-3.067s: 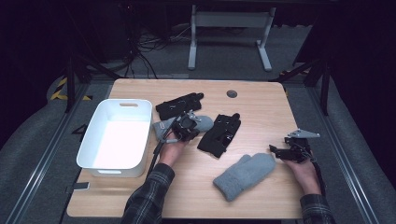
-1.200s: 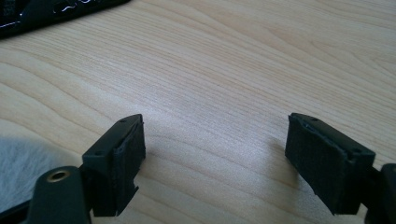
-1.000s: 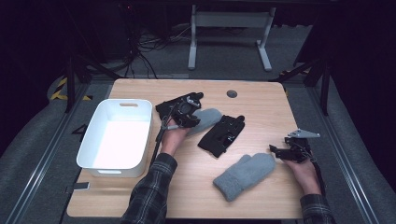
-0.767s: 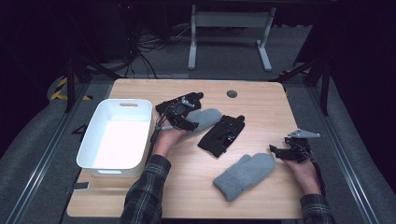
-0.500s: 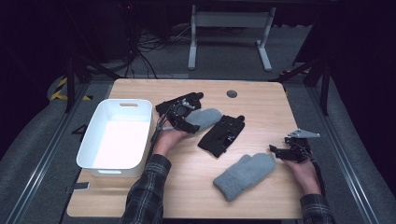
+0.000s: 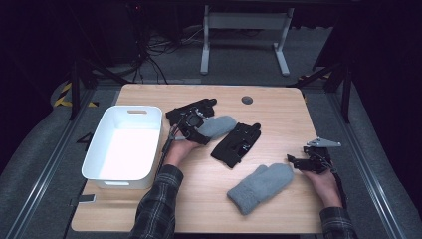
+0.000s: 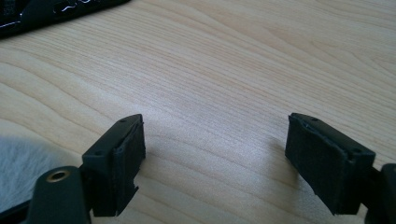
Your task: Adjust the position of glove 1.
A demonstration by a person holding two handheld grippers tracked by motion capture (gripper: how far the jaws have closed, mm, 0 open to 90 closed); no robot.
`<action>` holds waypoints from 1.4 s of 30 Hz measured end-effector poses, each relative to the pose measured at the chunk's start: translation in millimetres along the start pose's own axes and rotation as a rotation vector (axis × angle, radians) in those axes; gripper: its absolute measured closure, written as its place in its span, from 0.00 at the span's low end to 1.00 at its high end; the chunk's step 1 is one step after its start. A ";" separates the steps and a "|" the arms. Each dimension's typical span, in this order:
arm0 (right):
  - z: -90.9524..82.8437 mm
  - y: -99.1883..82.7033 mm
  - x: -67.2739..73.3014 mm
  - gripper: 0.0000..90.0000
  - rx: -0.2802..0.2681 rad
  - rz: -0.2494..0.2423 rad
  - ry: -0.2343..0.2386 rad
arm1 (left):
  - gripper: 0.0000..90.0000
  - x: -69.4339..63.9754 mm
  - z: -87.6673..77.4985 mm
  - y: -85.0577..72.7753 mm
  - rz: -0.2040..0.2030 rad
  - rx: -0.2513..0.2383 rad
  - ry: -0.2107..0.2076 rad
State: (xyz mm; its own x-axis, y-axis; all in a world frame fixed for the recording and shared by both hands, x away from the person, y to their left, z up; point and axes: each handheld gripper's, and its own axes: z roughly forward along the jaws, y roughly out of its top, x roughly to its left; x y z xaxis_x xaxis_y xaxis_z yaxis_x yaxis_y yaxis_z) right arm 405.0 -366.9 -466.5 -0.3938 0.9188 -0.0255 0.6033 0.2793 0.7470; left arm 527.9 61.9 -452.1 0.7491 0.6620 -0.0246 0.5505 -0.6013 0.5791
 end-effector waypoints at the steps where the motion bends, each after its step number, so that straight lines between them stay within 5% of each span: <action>1: 0.0 0.0 0.0 0.23 0.000 0.000 0.000 | 0.33 -0.1 -1.6 -0.4 -0.003 -0.006 0.000; 11: 0.0 0.0 0.0 0.23 0.000 0.000 0.000 | 0.55 -3.3 -13.8 -1.8 -0.031 -0.046 0.020; 21: 0.0 0.0 0.0 0.23 0.000 0.000 0.000 | 0.62 -7.9 -32.1 -0.8 -0.082 -0.094 -0.017; 31: 0.0 0.0 0.0 0.23 0.000 0.000 0.000 | 0.66 -24.5 -48.9 2.0 -0.083 -0.109 -0.062; 42: 0.0 0.0 0.0 0.23 0.000 0.000 0.000 | 0.69 -59.8 -61.7 8.2 -0.062 -0.089 -0.135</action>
State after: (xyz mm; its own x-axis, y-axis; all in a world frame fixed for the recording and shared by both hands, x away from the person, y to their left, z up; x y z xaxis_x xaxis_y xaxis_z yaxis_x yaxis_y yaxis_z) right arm 405.0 -366.8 -466.5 -0.3934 0.9190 -0.0257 0.6036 0.2792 0.7468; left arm 464.9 44.9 -395.6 0.7608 0.6268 -0.1683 0.5667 -0.5153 0.6429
